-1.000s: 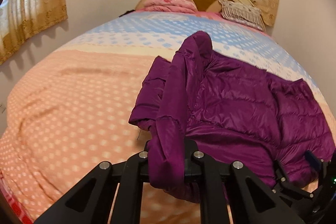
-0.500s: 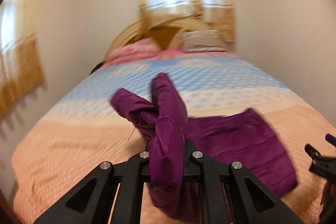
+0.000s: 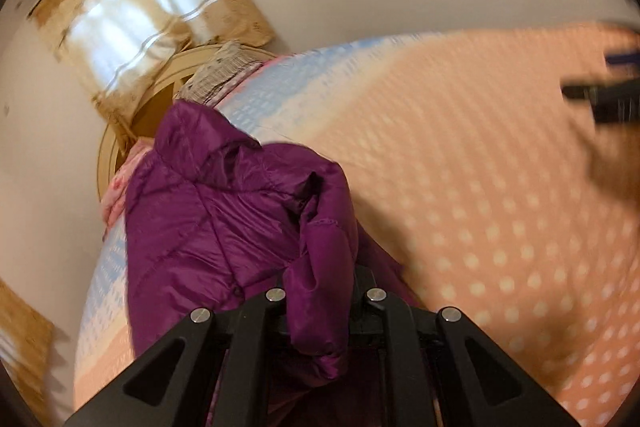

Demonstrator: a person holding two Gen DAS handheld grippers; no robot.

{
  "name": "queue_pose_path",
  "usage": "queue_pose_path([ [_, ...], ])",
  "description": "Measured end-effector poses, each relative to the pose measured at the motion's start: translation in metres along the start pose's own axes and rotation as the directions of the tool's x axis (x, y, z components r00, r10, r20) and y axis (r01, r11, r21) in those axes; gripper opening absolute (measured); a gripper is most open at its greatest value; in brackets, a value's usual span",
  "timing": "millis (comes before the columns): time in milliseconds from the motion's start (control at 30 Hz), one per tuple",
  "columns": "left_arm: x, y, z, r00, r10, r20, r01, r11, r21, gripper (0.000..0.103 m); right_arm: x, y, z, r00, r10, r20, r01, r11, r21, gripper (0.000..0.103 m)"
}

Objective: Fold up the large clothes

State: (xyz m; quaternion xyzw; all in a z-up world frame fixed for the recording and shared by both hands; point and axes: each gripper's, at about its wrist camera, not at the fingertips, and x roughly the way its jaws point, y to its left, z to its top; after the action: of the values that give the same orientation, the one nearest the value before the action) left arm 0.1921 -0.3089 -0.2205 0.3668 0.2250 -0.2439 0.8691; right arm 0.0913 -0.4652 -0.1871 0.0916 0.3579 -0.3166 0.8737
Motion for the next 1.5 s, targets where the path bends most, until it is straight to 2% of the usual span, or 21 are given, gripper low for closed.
queue_pose_path([
  [100,-0.002,-0.003,-0.003,0.999,0.024,0.024,-0.025,1.0,0.018,0.013,0.004,-0.001,-0.003,1.0,0.021,-0.011,-0.021,1.0,-0.01,0.095],
  [200,-0.019,-0.006,0.001,0.999,0.011,0.031,-0.012,0.999,0.038,0.024,0.002,0.003,-0.007,0.999,0.037,-0.02,-0.037,0.999,-0.02,0.095],
  [300,-0.062,-0.018,0.006,0.992,-0.001,0.123,-0.007,0.998,0.063,0.061,0.004,0.016,-0.006,0.999,0.038,-0.017,-0.039,0.999,-0.038,0.095],
  [333,-0.078,-0.022,0.006,0.986,-0.005,0.166,-0.008,0.997,0.074,0.083,0.004,0.018,-0.004,0.999,0.038,-0.016,-0.039,0.998,-0.042,0.095],
  [367,-0.092,-0.023,0.006,0.981,-0.006,0.196,-0.01,0.997,0.081,0.094,0.007,0.023,-0.002,0.999,0.038,-0.015,-0.039,0.998,-0.044,0.095],
  [433,-0.117,-0.017,0.004,0.968,-0.019,0.25,0.0,0.997,0.077,0.095,0.006,0.027,0.001,0.999,0.037,-0.013,-0.038,0.998,-0.049,0.095],
  [500,-0.127,0.001,-0.001,0.969,0.005,0.247,-0.016,0.999,0.044,0.095,0.003,0.032,0.007,0.998,0.054,-0.015,-0.054,0.997,-0.049,0.093],
  [533,-0.126,0.017,-0.003,0.972,0.031,0.235,-0.034,0.999,0.009,0.095,0.001,0.037,0.012,0.998,0.068,-0.016,-0.069,0.996,-0.05,0.089],
  [600,-0.117,0.052,-0.009,0.978,0.088,0.19,-0.074,0.994,-0.082,0.095,-0.003,0.053,0.026,0.995,0.094,-0.016,-0.094,0.994,-0.062,0.067],
  [667,-0.1,0.095,-0.019,0.984,0.142,0.103,-0.119,0.972,-0.205,0.095,-0.01,0.075,0.042,0.989,0.15,-0.006,-0.15,0.986,-0.071,0.06],
  [700,-0.087,0.121,-0.023,0.985,0.168,0.039,-0.151,0.947,-0.282,0.095,-0.016,0.091,0.054,0.98,0.198,0.001,-0.197,0.978,-0.073,0.053],
  [800,-0.054,0.184,-0.038,0.964,0.244,-0.106,-0.265,0.844,-0.466,0.095,-0.029,0.135,0.086,0.962,0.272,0.032,-0.268,0.96,-0.079,0.05],
  [833,-0.041,0.207,-0.041,0.951,0.262,-0.164,-0.309,0.795,-0.523,0.095,-0.033,0.154,0.098,0.953,0.299,0.04,-0.295,0.952,-0.086,0.05],
  [900,-0.027,0.232,-0.044,0.949,0.246,-0.199,-0.316,0.744,-0.588,0.095,-0.037,0.191,0.119,0.937,0.346,0.048,-0.34,0.935,-0.097,0.048],
  [967,-0.015,0.25,-0.042,0.943,0.251,-0.218,-0.333,0.699,-0.633,0.095,-0.034,0.232,0.138,0.917,0.397,0.035,-0.392,0.915,-0.1,0.046],
  [1100,0.016,0.264,-0.025,0.953,0.2,-0.228,-0.303,0.663,-0.684,0.095,-0.013,0.29,0.151,0.89,0.453,0.049,-0.447,0.889,-0.099,0.039],
  [1200,0.042,0.26,-0.015,0.967,0.152,-0.203,-0.252,0.655,-0.712,0.095,0.02,0.294,0.136,0.892,0.452,-0.006,-0.452,0.892,-0.019,0.038],
  [1233,0.056,0.257,-0.01,0.968,0.134,-0.212,-0.247,0.659,-0.711,0.095,0.028,0.291,0.128,0.905,0.426,-0.017,-0.426,0.905,-0.005,0.038],
  [1333,0.088,0.232,-0.007,0.968,0.078,-0.239,-0.225,0.694,-0.684,0.095,0.049,0.273,0.1,0.927,0.371,-0.053,-0.371,0.929,0.005,0.038],
  [1400,0.1,0.216,-0.008,0.97,0.048,-0.237,-0.2,0.711,-0.674,0.095,0.061,0.257,0.087,0.926,0.372,-0.061,-0.37,0.928,0.048,0.038],
  [1500,0.104,0.194,-0.007,0.972,0.086,-0.218,-0.212,0.721,-0.659,0.098,0.066,0.246,0.082,0.927,0.373,-0.046,-0.371,0.927,0.059,0.04],
])
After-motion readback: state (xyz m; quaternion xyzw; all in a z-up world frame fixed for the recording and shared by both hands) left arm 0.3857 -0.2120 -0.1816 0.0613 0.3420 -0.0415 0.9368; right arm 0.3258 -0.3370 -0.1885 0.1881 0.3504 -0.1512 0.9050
